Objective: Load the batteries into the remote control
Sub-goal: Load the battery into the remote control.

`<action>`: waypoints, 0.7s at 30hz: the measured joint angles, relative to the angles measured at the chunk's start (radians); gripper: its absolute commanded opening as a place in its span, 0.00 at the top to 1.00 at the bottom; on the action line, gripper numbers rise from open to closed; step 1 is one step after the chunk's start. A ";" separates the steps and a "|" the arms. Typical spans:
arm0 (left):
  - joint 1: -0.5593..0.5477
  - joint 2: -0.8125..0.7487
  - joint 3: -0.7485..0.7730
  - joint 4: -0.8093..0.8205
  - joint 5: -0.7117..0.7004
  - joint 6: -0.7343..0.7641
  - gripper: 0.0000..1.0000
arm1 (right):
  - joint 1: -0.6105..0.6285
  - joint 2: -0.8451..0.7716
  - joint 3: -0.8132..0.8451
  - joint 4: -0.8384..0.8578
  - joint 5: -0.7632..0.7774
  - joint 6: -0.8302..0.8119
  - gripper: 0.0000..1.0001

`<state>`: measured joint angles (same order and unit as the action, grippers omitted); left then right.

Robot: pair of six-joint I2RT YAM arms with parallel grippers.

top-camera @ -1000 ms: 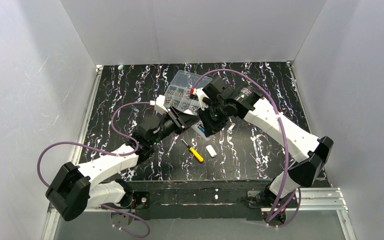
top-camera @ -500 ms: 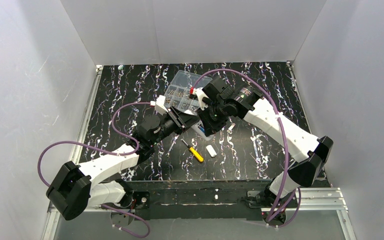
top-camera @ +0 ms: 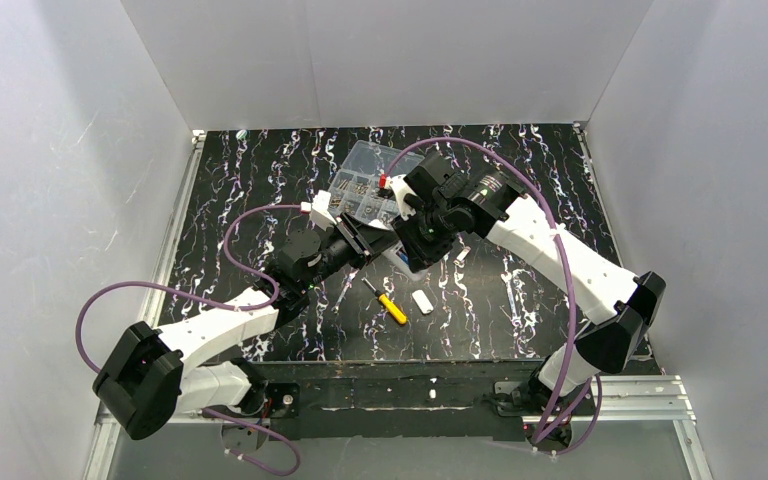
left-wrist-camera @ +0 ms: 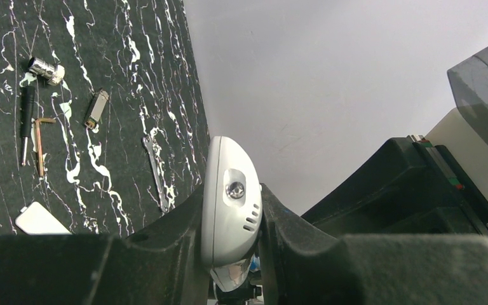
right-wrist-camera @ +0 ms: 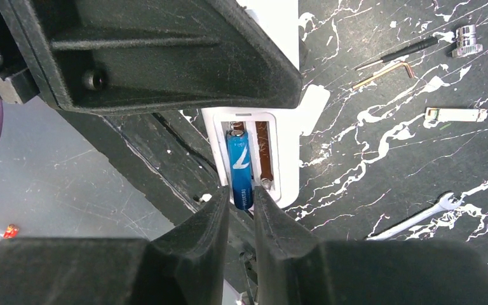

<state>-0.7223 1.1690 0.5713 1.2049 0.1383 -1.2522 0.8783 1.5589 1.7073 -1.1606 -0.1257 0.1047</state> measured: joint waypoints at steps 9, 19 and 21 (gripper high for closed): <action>0.000 0.000 0.000 0.000 -0.002 0.002 1.00 | 0.000 0.000 0.000 0.001 0.000 0.000 0.63; 0.000 0.000 0.000 0.003 -0.007 -0.002 1.00 | 0.001 -0.010 0.000 0.012 0.008 0.000 0.56; 0.000 0.000 0.000 0.008 -0.007 -0.003 1.00 | 0.001 -0.013 0.000 0.013 0.011 0.000 0.54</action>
<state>-0.7223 1.1694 0.5713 1.2129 0.1310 -1.2552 0.8791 1.5455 1.7073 -1.1473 -0.1143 0.1047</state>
